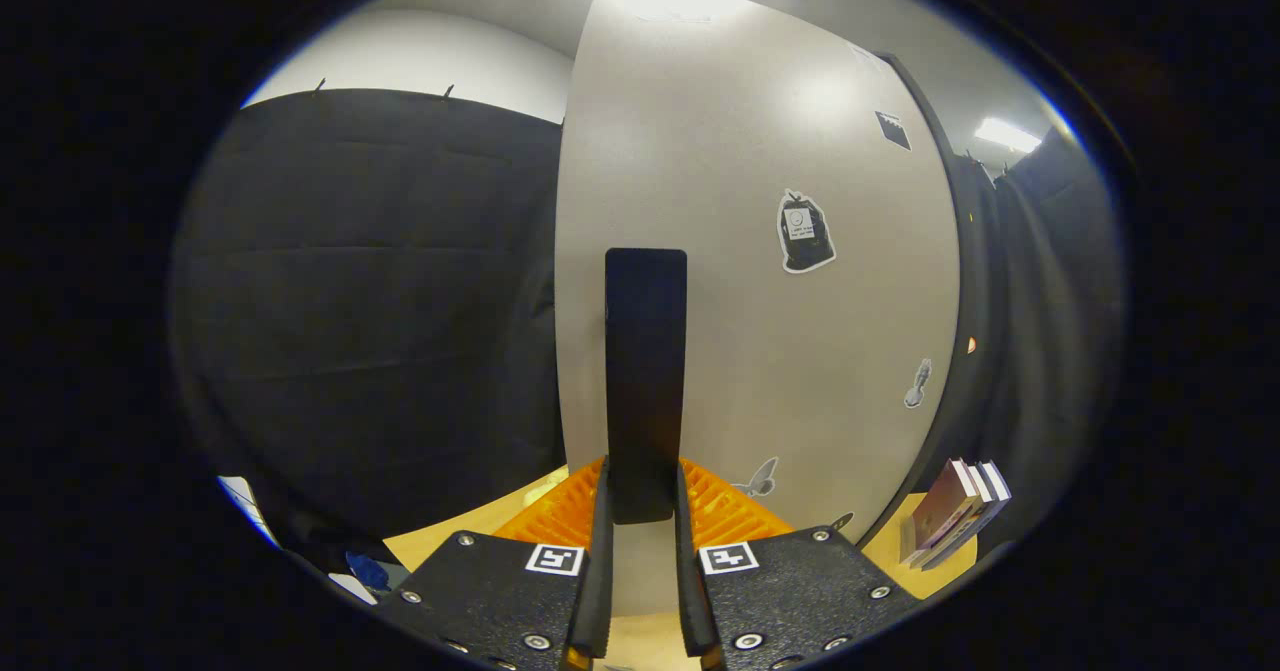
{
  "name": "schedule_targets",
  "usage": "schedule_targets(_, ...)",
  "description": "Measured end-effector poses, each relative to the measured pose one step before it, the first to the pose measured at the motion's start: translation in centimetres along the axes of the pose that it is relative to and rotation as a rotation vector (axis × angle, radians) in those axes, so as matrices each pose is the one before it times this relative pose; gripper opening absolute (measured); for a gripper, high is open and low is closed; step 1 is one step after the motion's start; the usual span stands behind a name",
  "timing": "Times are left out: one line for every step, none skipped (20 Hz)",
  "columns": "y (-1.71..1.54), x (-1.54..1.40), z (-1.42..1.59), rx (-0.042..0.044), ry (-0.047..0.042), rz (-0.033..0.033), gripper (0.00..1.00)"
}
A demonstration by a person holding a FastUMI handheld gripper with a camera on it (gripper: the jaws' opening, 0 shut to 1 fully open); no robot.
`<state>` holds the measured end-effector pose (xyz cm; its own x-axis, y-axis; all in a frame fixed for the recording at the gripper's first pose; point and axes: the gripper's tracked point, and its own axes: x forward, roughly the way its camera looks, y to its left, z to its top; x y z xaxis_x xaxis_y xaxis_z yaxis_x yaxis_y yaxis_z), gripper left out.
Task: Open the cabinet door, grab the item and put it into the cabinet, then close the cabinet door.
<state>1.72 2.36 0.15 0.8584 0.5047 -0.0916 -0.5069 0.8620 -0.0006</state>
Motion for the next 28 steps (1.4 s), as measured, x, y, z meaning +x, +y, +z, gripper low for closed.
schedule_targets(-0.423, -0.625, 0.019, 0.00006, -0.00138, 0.00703, 0.28)
schedule_targets(-0.332, -0.557, -0.11, 0.00096, -0.00037, 0.00575, 0.28)
schedule_targets(-0.386, -0.679, -0.021, 0.00193, 0.0012, 0.00427, 0.28)
schedule_targets(-0.343, -0.595, -0.121, 0.00253, 0.00282, 0.00485, 0.28)
schedule_targets(-0.404, -0.632, -0.029, 0.00263, 0.00287, 0.00622, 0.28)
schedule_targets(-0.282, -0.781, -0.035, 0.00043, 0.0013, 0.00524, 0.28)
schedule_targets(-0.373, -0.764, -0.038, -0.00363, -0.00022, 0.00404, 0.28)
schedule_targets(-0.381, -0.74, -0.113, -0.00506, -0.0019, 0.00234, 0.28)
schedule_targets(-0.416, -0.647, -0.077, -0.00443, -0.00007, 0.00105, 0.28)
schedule_targets(-0.268, -0.691, -0.153, -0.00247, 0.0013, -0.00216, 0.28)
schedule_targets(-0.447, -0.637, -0.166, 0.00406, 0.0026, -0.00377, 0.28)
schedule_targets(-0.306, -0.597, -0.03, 0.00535, 0.00379, -0.0036, 0.27)
schedule_targets(-0.424, -0.531, -0.015, 0.0025, 0.00598, -0.00156, 0.27)
schedule_targets(-0.453, -0.537, -0.098, 0.00307, 0.0068, -0.00356, 0.27)
schedule_targets(-0.421, -0.274, 0.048, 0.00194, 0.00331, -0.00309, 0.27)
schedule_targets(-0.43, -0.488, -0.123, 0.00052, -0.00058, -0.00546, 0.27)
schedule_targets(-0.519, -0.461, -0.069, -0.00084, -0.00429, -0.00858, 0.27)
schedule_targets(-0.396, -0.545, -0.105, -0.00295, -0.00617, -0.01253, 0.27)
schedule_targets(-0.739, -0.379, 0.0, -0.00901, -0.00722, -0.02338, 0.28)
schedule_targets(-0.865, -0.267, -0.092, -0.01057, -0.00175, -0.0275, 0.29)
schedule_targets(-0.755, -0.462, 0.016, -0.00182, -0.00132, -0.02089, 0.31)
schedule_targets(-0.373, -0.286, 0.1, -0.00066, -0.00291, -0.01994, 0.33)
schedule_targets(-0.81, -0.329, -0.045, -0.00077, -0.00191, -0.0235, 0.41)
schedule_targets(-1.021, -0.211, -0.168, 0.0036, -0.00121, -0.02186, 0.49)
schedule_targets(-0.898, -0.18, -0.112, 0.005, -0.00179, -0.01878, 0.57)
schedule_targets(-0.647, -0.485, -0.05, 0.00501, 0.00043, -0.01733, 0.63)
schedule_targets(-0.557, -0.159, -0.107, 0.00469, 0.00092, -0.01829, 0.71)
schedule_targets(-0.603, -0.54, -0.04, 0.00226, 0.00145, -0.02451, 0.73)
